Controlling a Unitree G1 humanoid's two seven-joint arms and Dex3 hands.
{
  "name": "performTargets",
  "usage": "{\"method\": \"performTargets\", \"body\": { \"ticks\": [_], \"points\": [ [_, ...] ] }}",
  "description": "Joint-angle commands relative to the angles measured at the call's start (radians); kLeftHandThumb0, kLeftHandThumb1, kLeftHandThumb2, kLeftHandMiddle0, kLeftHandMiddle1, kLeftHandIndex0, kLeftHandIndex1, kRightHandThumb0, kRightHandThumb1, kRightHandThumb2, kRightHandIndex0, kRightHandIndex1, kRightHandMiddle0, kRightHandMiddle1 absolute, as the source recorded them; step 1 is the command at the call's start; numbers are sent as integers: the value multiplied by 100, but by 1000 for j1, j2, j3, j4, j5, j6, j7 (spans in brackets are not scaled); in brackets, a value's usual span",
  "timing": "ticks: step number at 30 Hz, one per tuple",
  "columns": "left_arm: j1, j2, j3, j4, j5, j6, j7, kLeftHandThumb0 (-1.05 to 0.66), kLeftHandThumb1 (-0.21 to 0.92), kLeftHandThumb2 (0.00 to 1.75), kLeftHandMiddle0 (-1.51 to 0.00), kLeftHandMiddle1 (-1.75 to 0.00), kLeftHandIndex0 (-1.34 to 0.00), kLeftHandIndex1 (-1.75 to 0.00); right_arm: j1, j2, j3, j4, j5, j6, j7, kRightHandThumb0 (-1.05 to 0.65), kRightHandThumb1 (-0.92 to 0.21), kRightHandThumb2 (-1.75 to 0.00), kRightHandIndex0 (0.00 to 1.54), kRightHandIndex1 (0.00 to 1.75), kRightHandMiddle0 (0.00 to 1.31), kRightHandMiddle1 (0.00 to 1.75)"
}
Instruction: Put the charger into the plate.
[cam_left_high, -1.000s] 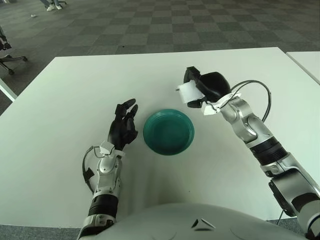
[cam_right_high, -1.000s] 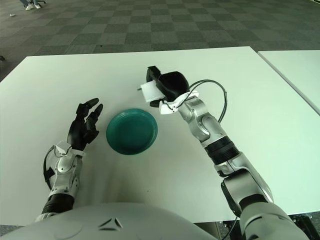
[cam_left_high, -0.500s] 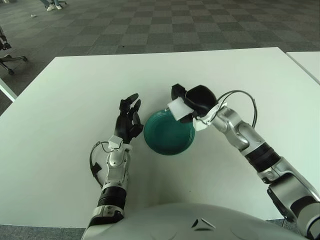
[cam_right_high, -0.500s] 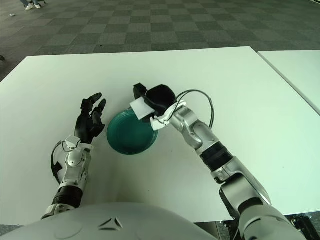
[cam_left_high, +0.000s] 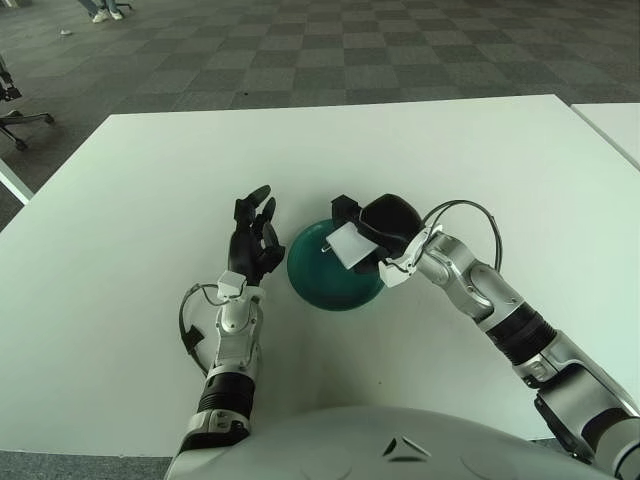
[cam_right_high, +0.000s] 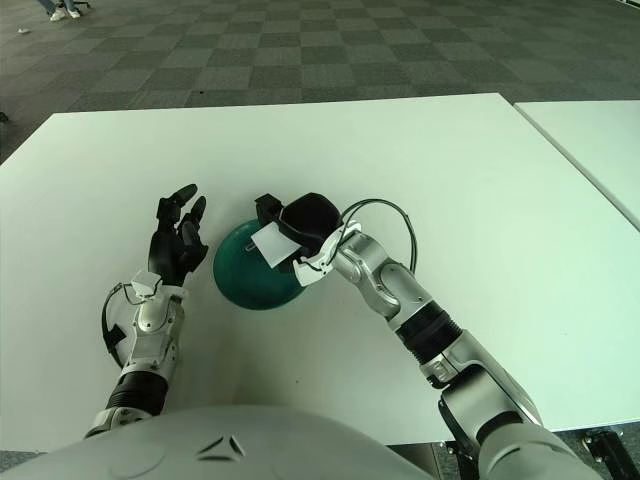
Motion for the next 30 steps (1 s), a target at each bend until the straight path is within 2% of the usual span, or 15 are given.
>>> {"method": "performTargets", "body": {
  "ticks": [1, 9, 15, 18, 19, 20, 22, 23, 24, 26, 27, 28, 29, 30],
  "points": [
    [133, -65, -34, 163, 59, 19, 79, -104, 92, 94, -42, -2, -9, -99, 27, 1, 11, -22, -22, -6, 14, -42, -54, -103, 106, 175, 44, 175],
    [122, -54, -43, 177, 69, 33, 136, -102, 92, 95, -47, -5, -10, -97, 38, -1, 25, -3, -36, -43, -5, -41, -55, -103, 103, 175, 44, 175],
    [119, -50, -42, 180, 34, 32, 116, -101, 92, 96, -50, -6, -9, -97, 34, -9, 43, 20, -67, -101, -63, -41, -54, -103, 101, 175, 44, 175],
    [118, -50, -45, 181, 32, 25, 117, -99, 92, 97, -50, -6, -8, -96, 34, -11, 43, 30, -79, -120, -80, -41, -55, -102, 95, 175, 43, 175],
    [118, -48, -47, 181, 32, 25, 117, -99, 92, 97, -50, -5, -8, -96, 36, -12, 44, 29, -87, -120, -81, -41, -57, -100, 92, 175, 42, 175],
    [118, -46, -48, 181, 32, 24, 116, -97, 92, 97, -49, -5, -8, -96, 38, -12, 43, 29, -92, -120, -83, -39, -66, -87, 79, 175, 36, 175],
    [120, -42, -51, 180, 32, 27, 112, -96, 92, 98, -48, -4, -8, -96, 41, -12, 44, 23, -105, -114, -77, -38, -76, -73, 66, 175, 29, 175],
    [120, -39, -54, 178, 31, 31, 108, -95, 92, 99, -47, -3, -7, -96, 43, -13, 46, 18, -115, -107, -69, -37, -82, -66, 53, 164, 26, 175],
    [119, -37, -55, 179, 31, 34, 105, -95, 92, 99, -46, -3, -6, -95, 43, -13, 46, 15, -122, -103, -64, -43, -84, -66, 48, 153, 20, 164],
    [120, -34, -58, 175, 15, 42, 84, -94, 92, 100, -42, -1, -3, -92, 43, -12, 49, 4, -148, -87, -50, -59, -89, -69, 35, 110, 8, 125],
    [121, -33, -58, 174, 10, 44, 78, -94, 92, 101, -40, -1, -2, -91, 44, -12, 50, 1, -154, -84, -47, -64, -90, -70, 33, 91, 5, 111],
    [121, -35, -57, 171, -9, 47, 60, -93, 92, 101, -40, -1, -2, -90, 46, -11, 52, -5, -171, -74, -47, -65, -90, -71, 32, 84, 4, 106],
    [121, -38, -55, 170, -29, 48, 41, -94, 92, 101, -38, -1, -1, -87, 49, -9, 53, -11, -189, -64, -52, -70, -91, -74, 29, 65, 3, 91],
    [121, -40, -52, 168, -44, 49, 27, -94, 92, 101, -37, -1, -1, -85, 52, -8, 53, -16, -202, -57, -55, -73, -91, -76, 28, 55, 2, 85]
  ]
}}
